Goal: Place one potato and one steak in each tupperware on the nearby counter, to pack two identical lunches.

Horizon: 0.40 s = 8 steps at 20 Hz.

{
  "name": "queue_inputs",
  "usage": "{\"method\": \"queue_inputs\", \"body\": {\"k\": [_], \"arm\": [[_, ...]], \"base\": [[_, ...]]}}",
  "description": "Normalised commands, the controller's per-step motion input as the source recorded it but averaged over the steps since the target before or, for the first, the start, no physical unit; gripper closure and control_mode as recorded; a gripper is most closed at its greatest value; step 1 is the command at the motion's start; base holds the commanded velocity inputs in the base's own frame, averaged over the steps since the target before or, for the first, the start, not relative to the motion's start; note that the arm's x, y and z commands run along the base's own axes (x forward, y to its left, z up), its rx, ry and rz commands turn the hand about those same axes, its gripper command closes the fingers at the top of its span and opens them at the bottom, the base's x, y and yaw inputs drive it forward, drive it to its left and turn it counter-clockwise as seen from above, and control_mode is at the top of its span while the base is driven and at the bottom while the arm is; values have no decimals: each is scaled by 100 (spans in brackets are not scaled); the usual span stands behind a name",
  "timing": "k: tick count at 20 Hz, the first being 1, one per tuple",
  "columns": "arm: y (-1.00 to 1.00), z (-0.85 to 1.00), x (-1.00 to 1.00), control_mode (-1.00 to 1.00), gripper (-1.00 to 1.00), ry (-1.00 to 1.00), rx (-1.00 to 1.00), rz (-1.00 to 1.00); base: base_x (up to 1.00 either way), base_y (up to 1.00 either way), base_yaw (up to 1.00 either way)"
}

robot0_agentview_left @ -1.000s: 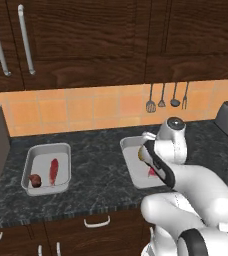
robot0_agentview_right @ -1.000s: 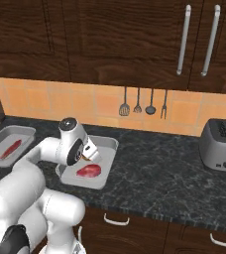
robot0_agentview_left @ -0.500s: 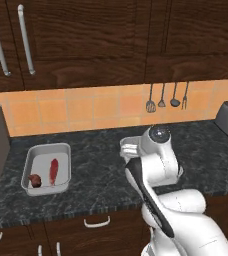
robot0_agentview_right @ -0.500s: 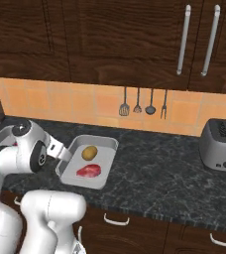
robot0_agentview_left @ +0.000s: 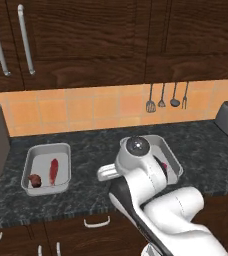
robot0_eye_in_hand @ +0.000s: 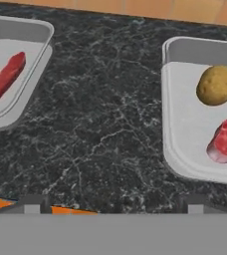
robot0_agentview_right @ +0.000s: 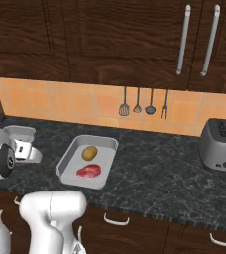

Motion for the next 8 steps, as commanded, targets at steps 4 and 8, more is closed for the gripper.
{"method": "queue_inputs", "body": {"k": [4, 8], "arm": [[3, -10, 1, -100, -100, 22, -3, 1], [0, -16, 14, -100, -100, 15, 0, -5]], "base": [[0, 0, 0], [0, 0, 0]]}}
